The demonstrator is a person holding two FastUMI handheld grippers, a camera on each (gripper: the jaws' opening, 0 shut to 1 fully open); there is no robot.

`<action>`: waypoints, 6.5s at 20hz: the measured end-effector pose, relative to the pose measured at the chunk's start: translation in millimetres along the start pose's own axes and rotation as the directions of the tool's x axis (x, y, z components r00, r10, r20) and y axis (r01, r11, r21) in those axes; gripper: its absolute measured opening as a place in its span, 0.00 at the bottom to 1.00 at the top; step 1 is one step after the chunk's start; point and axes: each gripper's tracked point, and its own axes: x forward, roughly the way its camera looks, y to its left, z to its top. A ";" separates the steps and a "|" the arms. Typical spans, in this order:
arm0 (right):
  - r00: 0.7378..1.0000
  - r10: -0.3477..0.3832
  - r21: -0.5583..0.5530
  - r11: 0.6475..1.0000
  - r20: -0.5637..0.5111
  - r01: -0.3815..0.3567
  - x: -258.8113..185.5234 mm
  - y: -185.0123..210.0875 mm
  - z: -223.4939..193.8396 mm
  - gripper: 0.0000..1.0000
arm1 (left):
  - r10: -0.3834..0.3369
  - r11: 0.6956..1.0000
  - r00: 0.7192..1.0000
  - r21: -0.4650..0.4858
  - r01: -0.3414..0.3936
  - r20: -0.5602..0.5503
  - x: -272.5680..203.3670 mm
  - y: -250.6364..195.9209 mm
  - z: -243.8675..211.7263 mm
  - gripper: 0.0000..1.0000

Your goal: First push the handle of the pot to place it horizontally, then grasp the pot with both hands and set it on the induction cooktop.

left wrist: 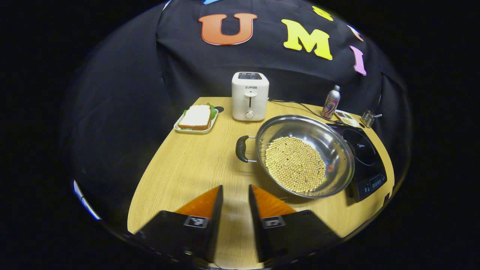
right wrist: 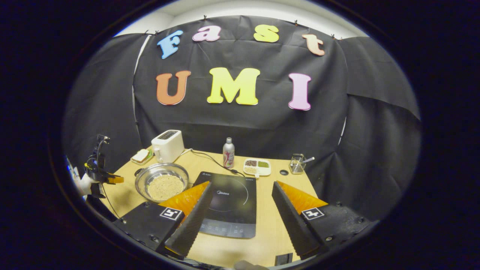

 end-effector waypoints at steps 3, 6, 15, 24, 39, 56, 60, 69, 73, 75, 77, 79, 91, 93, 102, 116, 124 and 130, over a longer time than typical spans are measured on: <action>0.998 0.055 0.026 0.998 -0.010 -0.054 -4.0 -13.0 -15.8 0.97 | 0.037 0.999 0.998 0.006 -0.037 0.057 -31.7 -9.8 6.8 0.72; 0.993 0.111 0.050 0.993 -0.047 -0.109 10.2 -14.0 -30.2 0.97 | 0.070 0.997 0.991 0.035 -0.075 0.115 -44.2 -12.9 22.3 0.97; 0.935 0.250 0.102 0.967 -0.250 -0.231 126.4 85.1 -80.9 0.97 | -0.054 0.995 0.997 0.087 0.049 0.048 33.3 -17.8 42.2 0.97; 0.839 0.287 0.154 0.958 -0.463 -0.243 243.3 182.1 -136.0 1.00 | -0.161 0.978 0.987 0.131 0.163 -0.026 111.8 -19.3 46.2 0.97; 0.738 0.105 0.052 0.994 -0.667 -0.095 276.3 199.4 -166.4 0.83 | -0.218 0.971 0.953 0.055 0.234 -0.210 170.6 -36.0 26.8 0.96; 0.756 0.107 0.087 0.994 -0.646 -0.066 278.2 199.6 -164.7 0.54 | -0.201 0.975 0.950 0.047 0.218 -0.238 168.3 -23.2 24.8 0.65; 0.784 0.111 0.060 0.994 -0.611 -0.094 272.1 204.3 -148.4 0.54 | -0.192 0.978 0.955 0.040 0.206 -0.226 155.8 -17.5 31.5 0.65; 0.830 0.114 0.070 0.993 -0.546 -0.090 244.4 186.6 -115.8 0.54 | -0.203 0.974 0.965 0.067 0.216 -0.167 118.8 -29.7 58.3 0.65; 0.849 0.103 0.083 0.994 -0.519 -0.070 231.4 166.4 -108.6 0.54 | -0.218 0.969 0.965 0.090 0.232 -0.146 109.0 -50.7 68.9 0.65; 0.855 0.094 0.090 0.994 -0.510 -0.056 223.5 153.9 -106.6 0.54 | -0.229 0.964 0.963 0.102 0.244 -0.140 108.6 -62.2 72.0 0.65; 0.861 0.083 0.095 0.995 -0.503 -0.040 218.7 139.1 -105.3 0.57 | -0.240 0.960 0.961 0.110 0.256 -0.136 104.4 -79.1 76.3 0.65; 0.863 0.068 0.095 0.995 -0.500 -0.023 208.5 122.7 -105.3 0.56 | -0.252 0.957 0.958 0.113 0.268 -0.137 100.1 -95.8 77.5 0.65; 0.860 0.017 0.103 0.994 -0.510 0.042 189.9 16.5 -108.6 0.56 | -0.300 0.938 0.941 0.130 0.320 -0.155 104.8 -201.8 76.8 0.65; 0.857 0.018 0.104 0.994 -0.515 0.041 192.9 -0.5 -108.3 0.53 | -0.298 0.939 0.942 0.129 0.319 -0.157 106.7 -217.7 76.9 0.65; 0.841 0.032 0.091 0.996 -0.540 0.020 207.7 -59.2 -108.6 0.56 | -0.279 0.948 0.944 0.104 0.300 -0.176 118.2 -272.2 74.7 0.65; 0.814 0.043 0.096 0.995 -0.579 0.015 218.9 -94.9 -121.1 0.54 | -0.267 0.953 0.939 0.087 0.291 -0.216 133.8 -304.3 61.8 0.65; 0.796 0.042 0.096 0.995 -0.604 0.019 220.8 -95.5 -124.0 0.56 | -0.268 0.953 0.933 0.075 0.293 -0.241 141.1 -304.5 54.1 0.65; 0.791 0.041 0.089 0.996 -0.611 0.017 227.7 -95.0 -127.8 0.54 | -0.274 0.952 0.929 0.069 0.299 -0.250 145.2 -304.0 52.4 0.65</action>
